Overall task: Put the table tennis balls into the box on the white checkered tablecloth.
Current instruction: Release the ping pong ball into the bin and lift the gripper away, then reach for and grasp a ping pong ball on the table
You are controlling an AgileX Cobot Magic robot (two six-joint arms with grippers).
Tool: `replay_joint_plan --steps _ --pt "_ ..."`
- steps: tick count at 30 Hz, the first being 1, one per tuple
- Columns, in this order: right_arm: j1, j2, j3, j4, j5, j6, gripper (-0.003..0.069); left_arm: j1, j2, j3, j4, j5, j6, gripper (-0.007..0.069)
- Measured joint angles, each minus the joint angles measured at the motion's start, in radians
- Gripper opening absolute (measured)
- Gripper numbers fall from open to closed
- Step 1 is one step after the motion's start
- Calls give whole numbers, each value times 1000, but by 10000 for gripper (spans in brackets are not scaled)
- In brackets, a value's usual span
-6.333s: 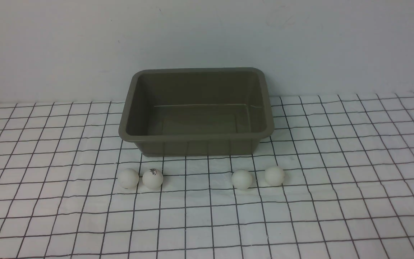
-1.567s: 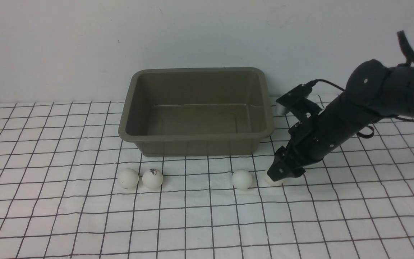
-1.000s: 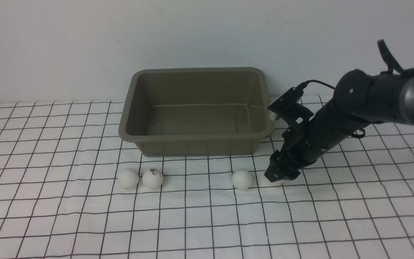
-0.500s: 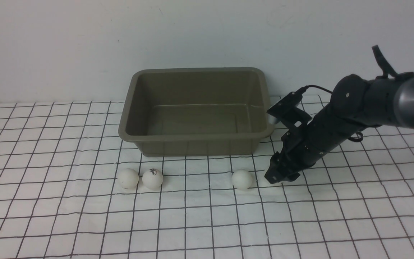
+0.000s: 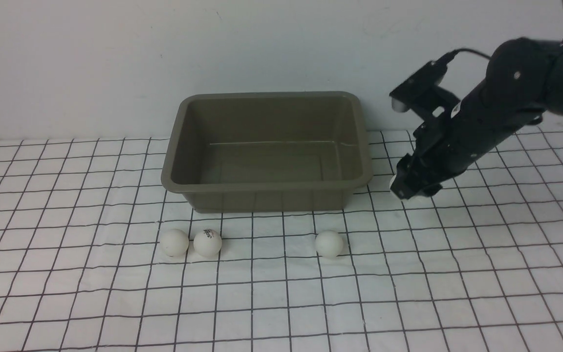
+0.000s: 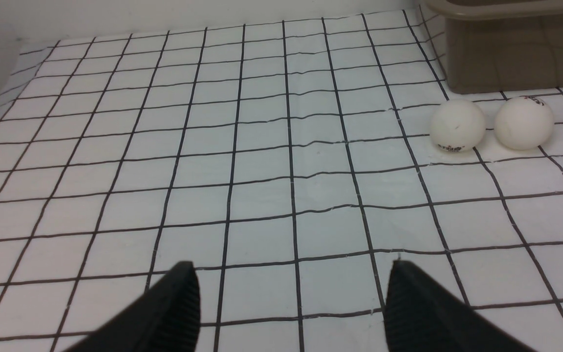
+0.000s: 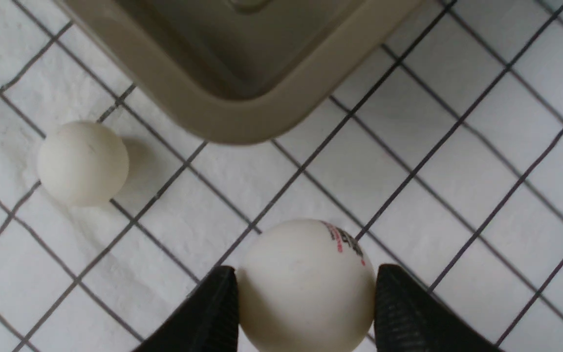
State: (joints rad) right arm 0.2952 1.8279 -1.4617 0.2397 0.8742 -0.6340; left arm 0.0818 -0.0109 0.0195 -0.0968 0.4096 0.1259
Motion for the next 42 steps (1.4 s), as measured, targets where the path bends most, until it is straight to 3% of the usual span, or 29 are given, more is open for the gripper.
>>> replay_joint_plan --steps 9,15,18,20,22,25,34,42 --pt "21 71 -105 324 -65 -211 325 0 0 0 0 0 0 459" --pt "22 209 -161 388 -82 -304 325 0 0 0 0 0 0 459" --pt "22 238 -162 398 -98 -322 344 0 0 0 0 0 0 459" --pt "22 242 -162 405 -118 -325 395 0 0 0 0 0 0 459" --pt "22 239 -165 413 -147 -327 491 0 0 0 0 0 0 459" --pt "17 204 -165 396 -132 -327 547 0 0 0 0 0 0 459" --pt "-28 35 -166 284 105 -200 513 0 0 0 0 0 0 459" --pt "8 13 -166 204 315 -139 495 0 0 0 0 0 0 459"
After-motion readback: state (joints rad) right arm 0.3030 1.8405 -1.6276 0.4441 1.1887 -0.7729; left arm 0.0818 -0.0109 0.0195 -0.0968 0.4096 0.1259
